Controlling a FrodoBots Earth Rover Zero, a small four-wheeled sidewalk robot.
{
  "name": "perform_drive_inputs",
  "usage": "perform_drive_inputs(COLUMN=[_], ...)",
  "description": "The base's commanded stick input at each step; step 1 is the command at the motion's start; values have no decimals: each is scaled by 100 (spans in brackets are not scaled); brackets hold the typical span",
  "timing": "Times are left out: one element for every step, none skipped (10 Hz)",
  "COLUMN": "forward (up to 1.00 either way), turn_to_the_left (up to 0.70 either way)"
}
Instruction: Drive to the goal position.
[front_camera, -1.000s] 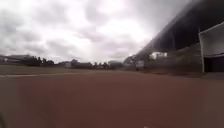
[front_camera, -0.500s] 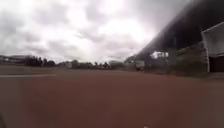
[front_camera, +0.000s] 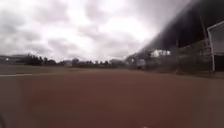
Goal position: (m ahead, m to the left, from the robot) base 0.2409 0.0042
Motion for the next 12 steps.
perform_drive_inputs(forward=[70,70,70,70,70,70,70,70,70,70,70,70], turn_to_the_left=[-20,-26,-33,-35,-35,-35,-35,-35,-35,-35,-31,-27])
